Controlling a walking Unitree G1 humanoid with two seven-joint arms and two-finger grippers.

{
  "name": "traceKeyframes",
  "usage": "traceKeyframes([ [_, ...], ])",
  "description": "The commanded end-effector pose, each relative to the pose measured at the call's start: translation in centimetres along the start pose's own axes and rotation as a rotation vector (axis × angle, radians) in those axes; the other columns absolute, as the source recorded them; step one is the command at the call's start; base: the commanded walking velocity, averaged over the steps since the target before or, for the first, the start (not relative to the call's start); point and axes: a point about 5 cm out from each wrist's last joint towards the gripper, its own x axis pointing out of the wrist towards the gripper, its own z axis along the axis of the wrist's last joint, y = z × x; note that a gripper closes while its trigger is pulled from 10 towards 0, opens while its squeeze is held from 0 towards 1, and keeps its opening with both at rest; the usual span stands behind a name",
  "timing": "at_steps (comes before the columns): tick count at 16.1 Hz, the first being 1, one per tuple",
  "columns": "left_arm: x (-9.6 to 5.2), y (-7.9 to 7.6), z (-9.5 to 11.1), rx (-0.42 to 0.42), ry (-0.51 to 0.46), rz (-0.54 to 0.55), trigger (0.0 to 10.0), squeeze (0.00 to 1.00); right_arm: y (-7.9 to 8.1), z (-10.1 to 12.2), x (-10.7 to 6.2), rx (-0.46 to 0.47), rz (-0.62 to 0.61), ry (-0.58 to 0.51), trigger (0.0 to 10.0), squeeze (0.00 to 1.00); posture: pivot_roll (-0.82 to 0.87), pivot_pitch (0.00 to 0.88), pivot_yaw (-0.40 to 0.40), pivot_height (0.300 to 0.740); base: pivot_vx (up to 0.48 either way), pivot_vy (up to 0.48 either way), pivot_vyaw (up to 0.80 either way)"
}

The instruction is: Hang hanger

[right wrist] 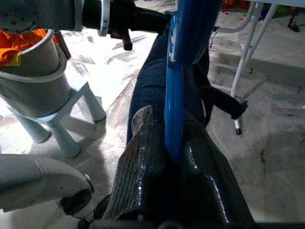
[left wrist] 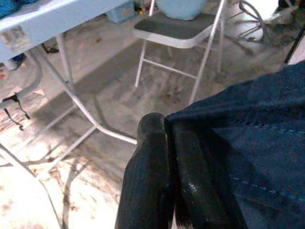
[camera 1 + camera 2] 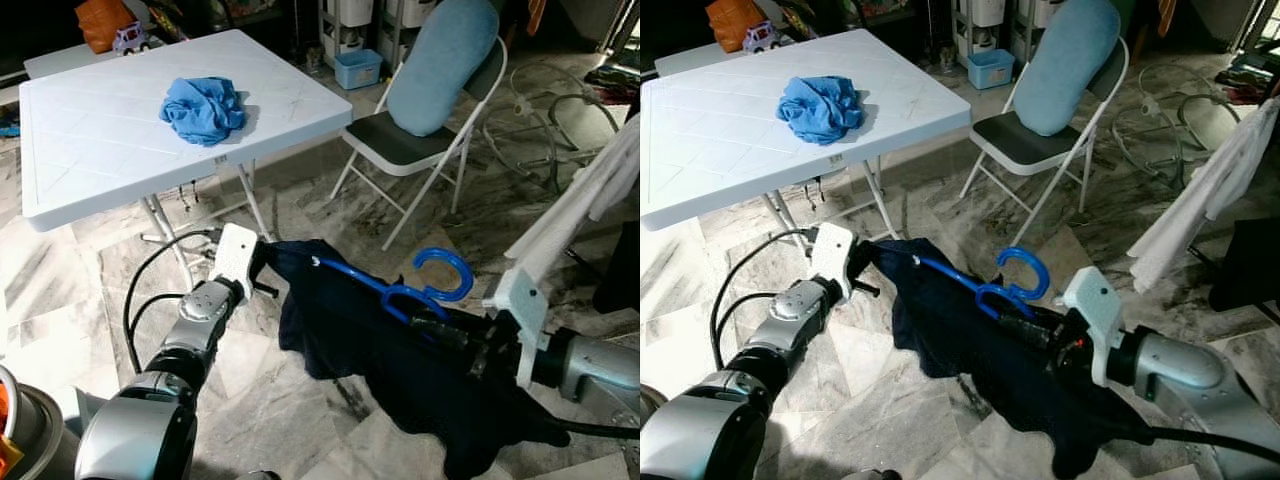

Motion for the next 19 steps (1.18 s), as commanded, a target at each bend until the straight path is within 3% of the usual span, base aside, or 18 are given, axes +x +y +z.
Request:
traceKeyframes([
  [1, -1.0, 1.4, -1.7, -0.039, 0.074, 0.069, 0.0, 0.00, 0.1, 1.3, -0.8, -0.068, 0.008, -0.032, 10.0, 0.00, -0.17, 0.036, 0.054, 0.740, 0.000, 0.000, 0.00],
  [3, -0.7, 1.5, -1.1, -0.060, 0.043, 0.078, 0.0, 0.00, 0.2, 0.1, -0.6, -0.121, 0.010, 0.065, 10.0, 0.00, -0.17, 0.039, 0.053, 0.740, 0.000, 0.000, 0.00],
  [4, -0.2, 1.7, 0.4, -0.075, -0.012, 0.087, 0.0, 0.00, -0.3, -1.4, -0.3, -0.179, -0.025, 0.166, 10.0, 0.00, -0.16, 0.040, 0.053, 0.740, 0.000, 0.000, 0.00],
  [8, 0.6, 1.5, 3.1, -0.099, -0.116, 0.064, 0.0, 0.00, -1.2, -2.9, 0.8, -0.289, -0.100, 0.254, 10.0, 0.00, -0.15, 0.045, 0.059, 0.740, 0.000, 0.000, 0.00],
  [13, 1.1, 0.9, 4.3, -0.156, -0.162, 0.042, 0.0, 0.00, -1.6, -3.1, 1.3, -0.420, -0.126, 0.305, 10.0, 0.00, -0.16, 0.051, 0.063, 0.740, 0.000, 0.000, 0.00],
  [16, 1.3, -0.6, 4.0, -0.203, -0.164, -0.043, 0.0, 0.00, -2.0, -2.5, 1.9, -0.430, -0.176, 0.254, 10.0, 0.00, -0.17, 0.051, 0.063, 0.740, 0.000, 0.000, 0.00],
  [17, 1.3, -3.1, 3.6, -0.206, -0.176, -0.174, 0.0, 0.00, -2.6, -1.8, 2.7, -0.439, -0.243, 0.200, 10.0, 0.00, -0.17, 0.050, 0.061, 0.740, 0.000, 0.000, 0.00],
  [19, 0.9, -6.1, 2.8, -0.189, -0.181, -0.324, 0.0, 0.00, -3.3, -0.6, 3.6, -0.441, -0.313, 0.126, 10.0, 0.00, -0.17, 0.048, 0.059, 0.740, 0.000, 0.000, 0.00],
])
